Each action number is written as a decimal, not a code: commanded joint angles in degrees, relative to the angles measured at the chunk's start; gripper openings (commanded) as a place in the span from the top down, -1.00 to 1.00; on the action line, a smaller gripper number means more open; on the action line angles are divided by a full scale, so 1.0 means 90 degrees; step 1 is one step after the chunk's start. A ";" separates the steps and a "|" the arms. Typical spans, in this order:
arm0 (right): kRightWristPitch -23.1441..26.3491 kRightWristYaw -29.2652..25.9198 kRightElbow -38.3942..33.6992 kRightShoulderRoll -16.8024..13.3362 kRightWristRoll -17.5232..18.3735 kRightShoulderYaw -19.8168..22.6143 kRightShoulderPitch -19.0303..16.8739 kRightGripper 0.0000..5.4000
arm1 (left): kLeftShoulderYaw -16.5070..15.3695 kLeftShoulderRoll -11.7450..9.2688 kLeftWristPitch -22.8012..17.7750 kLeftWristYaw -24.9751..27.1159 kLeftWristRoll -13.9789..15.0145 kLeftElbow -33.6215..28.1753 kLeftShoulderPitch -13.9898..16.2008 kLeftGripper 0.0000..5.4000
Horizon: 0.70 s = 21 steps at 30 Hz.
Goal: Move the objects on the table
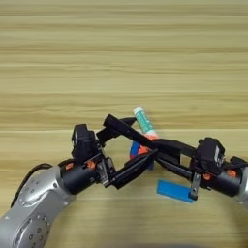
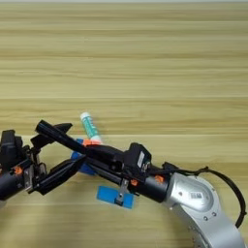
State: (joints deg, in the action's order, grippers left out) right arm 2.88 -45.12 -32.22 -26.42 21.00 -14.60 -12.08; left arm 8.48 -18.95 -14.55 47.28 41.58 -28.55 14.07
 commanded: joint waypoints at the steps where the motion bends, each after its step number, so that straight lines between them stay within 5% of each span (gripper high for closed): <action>1: -0.0026 0.0029 -0.0014 -0.0004 -0.0012 0.0001 0.0013 0.67 | -0.0059 0.0018 -0.0106 -0.0022 0.0158 -0.0015 -0.0038 -0.77; 21: -0.0023 -0.0016 -0.0026 -0.0013 0.0045 0.0039 0.0027 0.67 | -0.0141 0.0039 -0.0116 0.0037 0.0376 0.0025 -0.0051 -0.09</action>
State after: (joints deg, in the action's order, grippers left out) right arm 2.88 -45.42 -32.23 -26.39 21.13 -14.60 -12.09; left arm 7.51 -18.61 -14.96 47.50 44.43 -28.48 14.07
